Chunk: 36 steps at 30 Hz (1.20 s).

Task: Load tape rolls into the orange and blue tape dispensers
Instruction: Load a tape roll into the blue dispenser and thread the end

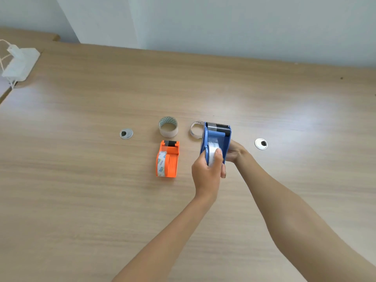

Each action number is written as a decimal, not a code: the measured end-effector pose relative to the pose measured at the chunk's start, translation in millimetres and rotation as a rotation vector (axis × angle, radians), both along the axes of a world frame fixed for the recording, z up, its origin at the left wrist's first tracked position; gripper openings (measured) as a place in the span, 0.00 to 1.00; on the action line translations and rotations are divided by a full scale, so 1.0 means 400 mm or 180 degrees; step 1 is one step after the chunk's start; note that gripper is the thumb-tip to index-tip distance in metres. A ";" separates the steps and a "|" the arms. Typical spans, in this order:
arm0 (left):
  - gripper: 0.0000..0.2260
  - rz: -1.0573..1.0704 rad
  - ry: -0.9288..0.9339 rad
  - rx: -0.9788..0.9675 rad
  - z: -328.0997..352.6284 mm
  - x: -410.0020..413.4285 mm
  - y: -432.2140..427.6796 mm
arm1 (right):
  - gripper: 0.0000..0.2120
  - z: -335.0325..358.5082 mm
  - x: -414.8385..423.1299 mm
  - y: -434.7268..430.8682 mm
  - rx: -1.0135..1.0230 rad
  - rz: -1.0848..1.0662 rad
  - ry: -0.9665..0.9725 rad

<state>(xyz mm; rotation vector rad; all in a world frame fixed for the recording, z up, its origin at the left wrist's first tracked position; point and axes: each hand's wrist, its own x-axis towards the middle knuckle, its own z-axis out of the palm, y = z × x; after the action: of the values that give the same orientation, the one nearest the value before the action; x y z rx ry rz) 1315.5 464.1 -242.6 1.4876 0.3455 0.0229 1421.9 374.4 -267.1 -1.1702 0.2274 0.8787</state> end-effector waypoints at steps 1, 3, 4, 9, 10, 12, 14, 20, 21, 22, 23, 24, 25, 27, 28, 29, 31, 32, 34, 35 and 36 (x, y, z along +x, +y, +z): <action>0.17 -0.0005 0.0022 0.0003 -0.009 -0.006 -0.001 | 0.10 -0.024 -0.005 -0.004 -0.0077 -0.0052 0.0128; 0.17 0.0002 0.0066 -0.0004 -0.021 -0.016 -0.003 | 0.11 -0.061 -0.015 -0.014 -0.0221 -0.0174 0.0355; 0.16 0.0007 0.0090 -0.0005 -0.026 -0.019 -0.006 | 0.11 -0.072 -0.019 -0.017 -0.0162 -0.0216 0.0441; 0.16 0.0006 0.0113 -0.0014 -0.033 -0.019 -0.019 | 0.20 -0.107 -0.027 -0.024 0.0185 -0.0565 0.0698; 0.16 0.0000 0.0115 -0.0020 -0.034 -0.017 -0.021 | 0.22 -0.111 -0.024 -0.026 0.0258 -0.0651 0.0742; 0.16 0.0003 0.0126 -0.0023 -0.035 -0.014 -0.024 | 0.24 -0.116 -0.016 -0.025 0.0334 -0.0730 0.0744; 0.17 0.0008 0.0140 0.0002 -0.037 -0.008 -0.023 | 0.23 -0.116 -0.013 -0.021 0.0355 -0.0764 0.0703; 0.17 0.0073 0.0121 0.0057 -0.050 0.020 -0.015 | 0.22 -0.130 -0.016 -0.007 0.0591 -0.0736 0.0597; 0.17 0.0094 0.0126 0.0076 -0.053 0.025 -0.014 | 0.22 -0.141 -0.016 -0.005 0.0620 -0.0781 0.0621; 0.18 0.0113 0.0137 0.0099 -0.057 0.031 -0.014 | 0.21 -0.160 -0.015 -0.005 0.0662 -0.0866 0.0677; 0.18 0.0123 0.0139 0.0126 -0.062 0.037 -0.014 | 0.21 -0.182 -0.012 -0.006 0.0674 -0.0933 0.0729; 0.18 0.0122 0.0142 0.0151 -0.069 0.043 -0.014 | 0.22 -0.202 -0.010 -0.005 0.0673 -0.0987 0.0783; 0.19 0.0112 0.0156 0.0164 -0.075 0.049 -0.014 | 0.23 -0.218 -0.005 -0.005 0.0617 -0.1049 0.0820; 0.20 0.0081 0.0186 0.0200 -0.087 0.061 -0.016 | 0.19 -0.228 0.001 -0.004 0.0719 -0.1135 0.0909; 0.19 0.0063 0.0193 0.0225 -0.093 0.067 -0.018 | 0.17 -0.232 0.000 -0.003 0.0924 -0.1122 0.0937; 0.18 0.0047 0.0213 0.0245 -0.100 0.071 -0.020 | 0.15 -0.232 -0.004 -0.002 0.1073 -0.1100 0.0918; 0.17 0.0055 0.0297 0.0281 -0.119 0.084 -0.020 | 0.17 -0.242 -0.011 -0.003 0.1215 -0.1152 0.0909; 0.17 0.0078 0.0361 0.0289 -0.128 0.090 -0.020 | 0.19 -0.248 -0.011 -0.004 0.1222 -0.1219 0.0961; 0.18 0.0137 0.0472 0.0329 -0.148 0.103 -0.018 | 0.22 -0.264 -0.008 -0.006 0.1092 -0.1250 0.0977; 0.19 0.0136 0.0506 0.0352 -0.157 0.110 -0.016 | 0.23 -0.277 -0.007 -0.008 0.0997 -0.1269 0.1014; 0.19 0.0122 0.0541 0.0384 -0.168 0.115 -0.015 | 0.24 -0.293 -0.006 -0.010 0.0921 -0.1308 0.1067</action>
<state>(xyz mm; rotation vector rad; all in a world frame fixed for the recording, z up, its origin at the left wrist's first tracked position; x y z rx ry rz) 1361.6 457.9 -309.7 1.6066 0.5175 -0.0532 1419.5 370.3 -384.4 -0.6686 0.5731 0.7083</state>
